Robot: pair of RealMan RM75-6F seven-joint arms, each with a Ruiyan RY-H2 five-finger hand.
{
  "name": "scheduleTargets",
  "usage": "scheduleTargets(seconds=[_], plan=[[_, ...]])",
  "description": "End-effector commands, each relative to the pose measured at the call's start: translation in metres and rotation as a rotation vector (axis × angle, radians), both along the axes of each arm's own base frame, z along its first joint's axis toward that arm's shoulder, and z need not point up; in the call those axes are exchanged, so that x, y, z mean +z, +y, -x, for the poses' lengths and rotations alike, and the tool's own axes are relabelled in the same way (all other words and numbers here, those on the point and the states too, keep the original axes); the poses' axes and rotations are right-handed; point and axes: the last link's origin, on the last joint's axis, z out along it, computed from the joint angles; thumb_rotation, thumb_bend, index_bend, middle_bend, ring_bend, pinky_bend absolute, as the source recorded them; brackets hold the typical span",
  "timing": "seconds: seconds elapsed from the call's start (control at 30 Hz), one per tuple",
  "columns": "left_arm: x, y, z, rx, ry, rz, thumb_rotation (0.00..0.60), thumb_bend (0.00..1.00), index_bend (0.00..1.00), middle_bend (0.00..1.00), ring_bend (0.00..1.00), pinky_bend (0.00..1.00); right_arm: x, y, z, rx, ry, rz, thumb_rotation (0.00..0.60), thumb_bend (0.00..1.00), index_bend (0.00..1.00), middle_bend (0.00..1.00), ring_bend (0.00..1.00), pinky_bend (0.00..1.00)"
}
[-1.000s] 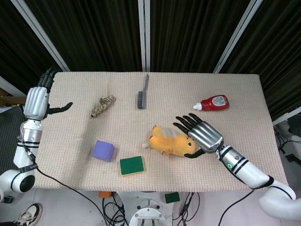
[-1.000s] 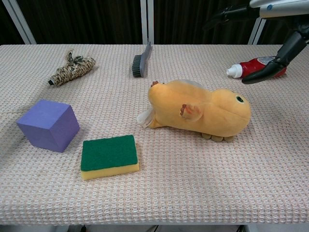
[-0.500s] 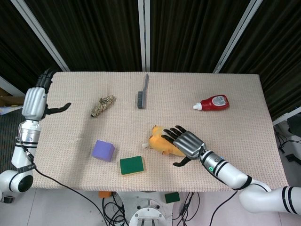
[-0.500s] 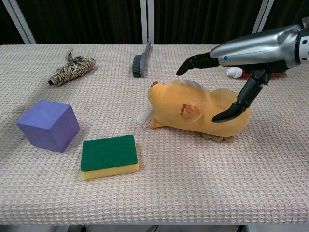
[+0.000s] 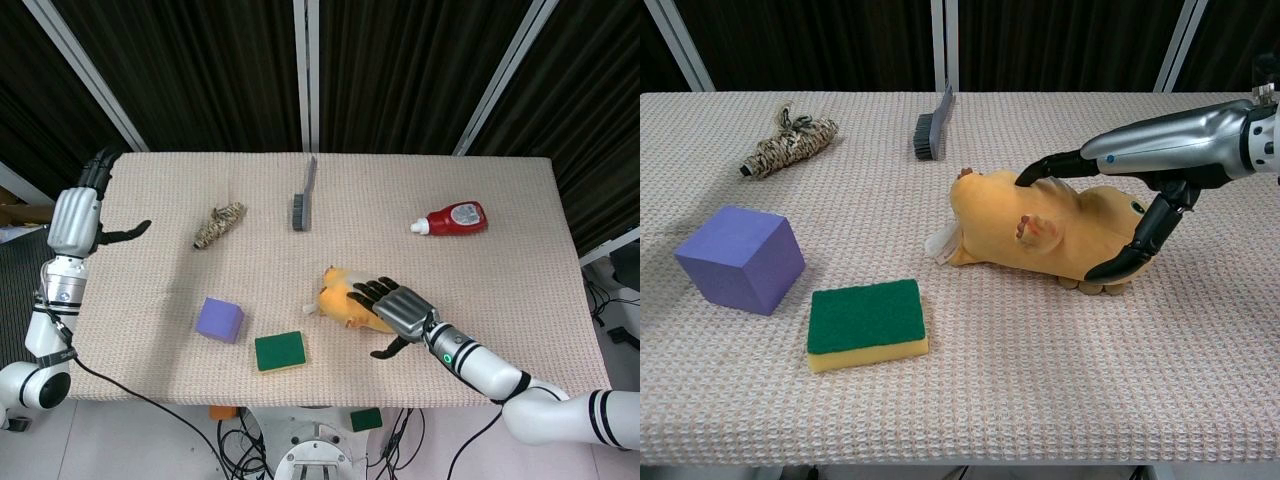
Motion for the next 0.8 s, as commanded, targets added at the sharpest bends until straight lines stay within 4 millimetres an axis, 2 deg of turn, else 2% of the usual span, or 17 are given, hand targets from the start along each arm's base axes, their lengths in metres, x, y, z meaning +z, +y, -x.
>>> scheduleTargets(seconds=[0.03, 0.13, 0.27, 0.57, 0.8], plan=[[-0.001, 0.000, 0.000, -0.001, 0.001, 0.001, 0.600, 0.14, 0.00, 0.01, 0.04, 0.25, 0.011, 0.000, -0.011, 0.028, -0.066, 0.052, 0.395, 0.20, 0.00, 0.00, 0.00, 0.00], [-0.002, 0.000, -0.001, -0.002, 0.006, 0.004, 0.600, 0.14, 0.00, 0.01, 0.04, 0.25, 0.018, 0.001, -0.019, 0.060, -0.138, 0.099, 0.392, 0.21, 0.00, 0.00, 0.00, 0.00], [-0.002, 0.000, -0.001, -0.004, 0.004, 0.003, 0.600, 0.14, 0.00, 0.01, 0.04, 0.25, 0.012, 0.003, -0.015, 0.087, -0.166, 0.104, 0.392, 0.21, 0.00, 0.00, 0.00, 0.00], [-0.002, -0.002, 0.002, 0.004, 0.007, 0.010, 0.600, 0.14, 0.00, 0.01, 0.04, 0.25, -0.011, 0.005, 0.002, 0.062, -0.063, 0.003, 0.393, 0.22, 0.00, 0.00, 0.00, 0.00], [-0.002, -0.002, 0.004, 0.003, 0.004, 0.014, 0.600, 0.14, 0.00, 0.01, 0.04, 0.25, -0.021, 0.007, 0.005, 0.045, 0.004, -0.059, 0.394, 0.24, 0.00, 0.00, 0.00, 0.00]])
